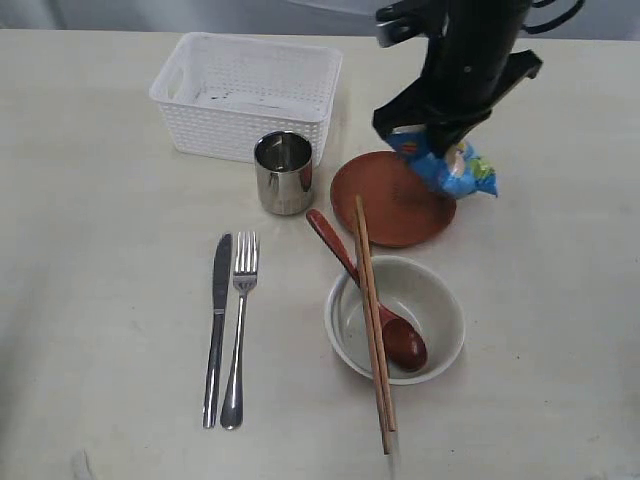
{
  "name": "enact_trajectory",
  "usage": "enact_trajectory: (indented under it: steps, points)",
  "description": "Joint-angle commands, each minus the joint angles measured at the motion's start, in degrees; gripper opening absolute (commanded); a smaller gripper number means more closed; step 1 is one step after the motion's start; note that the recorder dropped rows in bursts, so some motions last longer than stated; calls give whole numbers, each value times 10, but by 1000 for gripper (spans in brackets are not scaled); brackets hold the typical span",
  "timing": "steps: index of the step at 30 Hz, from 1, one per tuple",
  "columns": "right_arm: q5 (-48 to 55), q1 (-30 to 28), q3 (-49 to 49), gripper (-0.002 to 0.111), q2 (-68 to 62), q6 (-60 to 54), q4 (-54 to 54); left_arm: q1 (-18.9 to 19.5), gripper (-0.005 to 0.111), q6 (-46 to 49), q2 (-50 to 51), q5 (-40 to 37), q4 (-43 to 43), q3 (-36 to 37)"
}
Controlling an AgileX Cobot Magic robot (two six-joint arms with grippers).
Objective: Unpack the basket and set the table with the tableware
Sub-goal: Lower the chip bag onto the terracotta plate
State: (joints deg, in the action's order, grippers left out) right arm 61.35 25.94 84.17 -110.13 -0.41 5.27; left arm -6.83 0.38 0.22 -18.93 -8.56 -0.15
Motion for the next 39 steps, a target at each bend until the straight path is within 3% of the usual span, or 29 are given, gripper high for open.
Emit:
enact_trajectory:
  steps: [1, 13, 15, 20, 22, 29, 39]
  points:
    - [-39, 32, 3, 0, -16, -5, -14, -4, 0, -4, -2, 6, 2, 1]
    - [-53, 63, 4, 2, -49, -5, -12, -4, 0, -4, -2, 6, 2, 1]
    - [-53, 63, 4, 8, -49, -5, -2, -4, 0, -4, -2, 6, 2, 1]
    - [-53, 63, 4, 45, -49, 29, 40, -4, 0, -4, -2, 6, 2, 1]
    - [-48, 63, 4, 50, -49, 43, 60, -4, 0, -4, -2, 6, 2, 1]
    - [-39, 63, 4, 49, -25, 65, 109, -4, 0, -4, -2, 6, 2, 1]
    - [-11, 63, 4, 48, 16, 8, 61, -4, 0, -4, -2, 6, -2, 1]
